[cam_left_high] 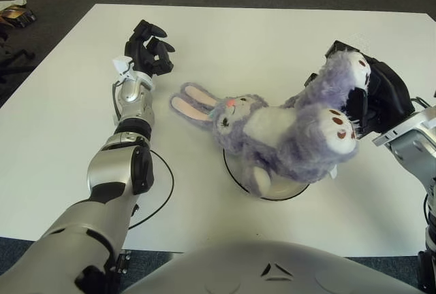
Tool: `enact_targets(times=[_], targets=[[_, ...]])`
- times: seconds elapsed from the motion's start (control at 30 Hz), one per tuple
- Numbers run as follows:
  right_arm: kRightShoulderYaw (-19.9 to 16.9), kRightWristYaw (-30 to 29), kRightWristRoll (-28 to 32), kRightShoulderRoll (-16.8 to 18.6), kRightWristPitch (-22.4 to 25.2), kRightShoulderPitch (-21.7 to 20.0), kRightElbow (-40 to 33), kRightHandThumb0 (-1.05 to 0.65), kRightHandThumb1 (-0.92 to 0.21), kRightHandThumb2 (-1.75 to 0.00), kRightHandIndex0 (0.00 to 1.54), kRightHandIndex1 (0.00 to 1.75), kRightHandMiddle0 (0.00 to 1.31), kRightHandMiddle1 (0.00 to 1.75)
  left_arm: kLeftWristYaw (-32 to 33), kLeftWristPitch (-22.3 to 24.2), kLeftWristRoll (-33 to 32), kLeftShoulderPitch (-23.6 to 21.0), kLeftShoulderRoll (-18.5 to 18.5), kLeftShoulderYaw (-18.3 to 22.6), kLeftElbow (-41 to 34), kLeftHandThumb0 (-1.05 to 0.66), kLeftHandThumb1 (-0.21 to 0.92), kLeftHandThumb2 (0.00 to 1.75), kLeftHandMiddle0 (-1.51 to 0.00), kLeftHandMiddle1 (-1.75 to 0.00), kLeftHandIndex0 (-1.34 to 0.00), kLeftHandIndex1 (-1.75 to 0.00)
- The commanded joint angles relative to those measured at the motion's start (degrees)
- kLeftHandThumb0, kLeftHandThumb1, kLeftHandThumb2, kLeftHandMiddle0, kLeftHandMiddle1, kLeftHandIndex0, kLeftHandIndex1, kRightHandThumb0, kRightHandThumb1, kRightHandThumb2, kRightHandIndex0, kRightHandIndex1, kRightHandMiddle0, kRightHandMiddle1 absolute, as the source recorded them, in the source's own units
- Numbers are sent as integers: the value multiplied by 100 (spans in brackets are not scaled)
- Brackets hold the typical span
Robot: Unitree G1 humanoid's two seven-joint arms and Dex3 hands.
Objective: Put the doll into the plate.
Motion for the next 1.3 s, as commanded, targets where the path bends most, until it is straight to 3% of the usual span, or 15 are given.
enact_targets(times=[0.0, 0.17, 0.23, 0.3, 0.37, 0.43, 0.53, 0.67, 0.87, 0.9, 0.97, 1.03, 1.13, 1.17, 1.27], targets=[[-17, 330, -73, 162, -197, 122, 24, 0, -43, -114, 38, 175, 53, 161, 13, -44, 31, 32, 82, -8, 14, -1, 24, 141, -55, -175, -54, -175], [-98, 621, 73, 299, -197, 348, 161, 0, -62, -93, 24, 175, 38, 165, -76, 47, -54, 24, 85, 48, 28, -1, 24, 141, -55, -175, -54, -175], [-219, 423, 398, 203, -41, 350, 7, 7, -68, -85, 23, 175, 30, 165, -134, 129, -118, 16, 82, 86, 30, -1, 24, 141, -55, -175, -54, -175], [-280, 305, 574, 89, 98, 261, -1, 6, -34, -120, 9, 154, 17, 159, -166, 172, -154, 14, 81, 111, 30, -1, 25, 141, -55, -175, -54, -175], [-239, 368, 534, 61, 154, 155, 178, 0, -20, -131, 5, 141, 10, 152, -186, 187, -172, 16, 81, 125, 26, -1, 25, 141, -55, -175, -54, -175], [-263, 516, 530, -40, 187, 52, 313, -6, -12, -137, 3, 130, 6, 146, -198, 185, -176, 19, 82, 126, 20, -1, 25, 141, -55, -175, -54, -175], [-279, 769, 435, -110, 159, 4, 432, -18, -12, -131, 5, 119, 2, 136, -201, 165, -163, 24, 80, 127, 14, -1, 25, 141, -55, -175, -54, -175], [-323, 1148, 242, -58, -24, 112, 502, -38, -16, -118, 8, 106, 0, 125, -165, 78, -100, 45, 81, 96, -4, -1, 25, 141, -55, -175, -54, -175], [-451, 1998, 194, -219, -37, 163, 760, -54, -26, -104, 9, 88, 0, 112, -160, 35, -59, 70, 89, 71, -18, -1, 26, 140, -54, -175, -53, -175], [-378, 2285, -167, -250, -295, 139, 769, -58, -30, -99, 9, 84, 0, 108, -170, 25, -64, 74, 87, 73, -21, -1, 26, 139, -54, -175, -53, -175], [-96, 3173, -1416, -360, -1436, 43, 892, -55, -44, -99, 16, 74, 0, 103, -188, 24, -83, 79, 80, 82, -28, -1, 26, 139, -54, -175, -53, -175], [1, 3548, -1920, -357, -1908, 10, 971, -51, -54, -100, 23, 63, 0, 99, -194, 32, -97, 80, 75, 89, -34, -1, 26, 139, -54, -175, -53, -175], [-61, 3545, -2117, -219, -2079, 100, 1072, -50, -59, -98, 27, 58, 0, 94, -198, 38, -108, 86, 68, 96, -45, -1, 27, 138, -53, -175, -52, -175], [-270, 3508, -1878, -4, -2031, 372, 1211, -50, -60, -98, 28, 58, 0, 93, -204, 36, -114, 91, 66, 99, -53, -1, 27, 138, -53, -175, -52, -175], [-429, 3017, -1703, 286, -1836, 463, 1210, -50, -43, -105, 24, 53, 0, 89, -221, 8, -119, 108, 61, 101, -77, -1, 27, 138, -53, -175, -52, -175]])
